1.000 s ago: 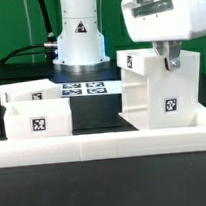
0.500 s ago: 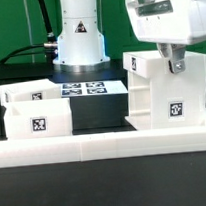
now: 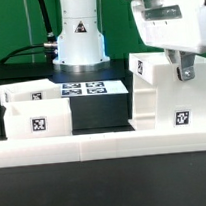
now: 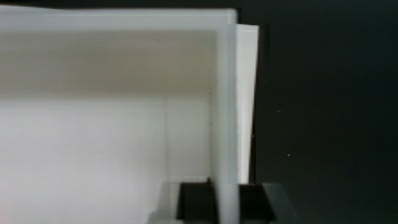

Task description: Assemble drawer

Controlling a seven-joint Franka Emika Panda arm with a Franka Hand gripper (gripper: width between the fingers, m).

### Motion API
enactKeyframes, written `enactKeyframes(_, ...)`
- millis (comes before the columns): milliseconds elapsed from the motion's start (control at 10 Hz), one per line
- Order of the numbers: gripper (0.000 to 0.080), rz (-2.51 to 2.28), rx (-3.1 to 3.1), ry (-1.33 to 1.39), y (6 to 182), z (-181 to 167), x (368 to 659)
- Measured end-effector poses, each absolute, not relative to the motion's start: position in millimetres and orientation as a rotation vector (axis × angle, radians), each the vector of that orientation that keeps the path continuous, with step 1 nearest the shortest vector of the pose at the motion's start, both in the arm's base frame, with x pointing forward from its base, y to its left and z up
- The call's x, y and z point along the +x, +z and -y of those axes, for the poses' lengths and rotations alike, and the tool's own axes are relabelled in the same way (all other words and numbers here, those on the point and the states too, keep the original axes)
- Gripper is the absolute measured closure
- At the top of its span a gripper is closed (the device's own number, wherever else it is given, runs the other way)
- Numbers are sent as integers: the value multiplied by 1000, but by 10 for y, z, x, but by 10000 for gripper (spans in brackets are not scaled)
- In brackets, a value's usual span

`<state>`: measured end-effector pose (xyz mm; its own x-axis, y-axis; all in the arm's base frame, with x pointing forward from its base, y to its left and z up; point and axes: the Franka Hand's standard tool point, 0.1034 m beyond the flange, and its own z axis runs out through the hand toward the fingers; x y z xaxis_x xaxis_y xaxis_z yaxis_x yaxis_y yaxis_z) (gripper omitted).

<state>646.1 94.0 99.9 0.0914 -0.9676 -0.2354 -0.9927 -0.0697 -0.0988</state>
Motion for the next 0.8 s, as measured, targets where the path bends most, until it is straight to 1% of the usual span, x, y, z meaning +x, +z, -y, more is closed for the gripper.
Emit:
enactKeyframes(100,666,-1960,-2140,154,998,-948,6462)
enactKeyframes(200,529,-1955,-2144,154,996,-956,6460)
enactKeyframes(300,529,-1951,-2149,154,994,-959,6459)
enactKeyframes(400,348,-1941,-2157,153,995,-962,6458)
enactKeyframes(500,223,-1860,-2223,139,1029,-958,6437)
enactKeyframes(600,223,-1790,-2277,126,1087,-956,6396)
enactKeyframes(700,165,-1733,-2318,112,1182,-959,6338)
enactKeyframes(800,154,-1650,-2372,92,1278,-937,6285)
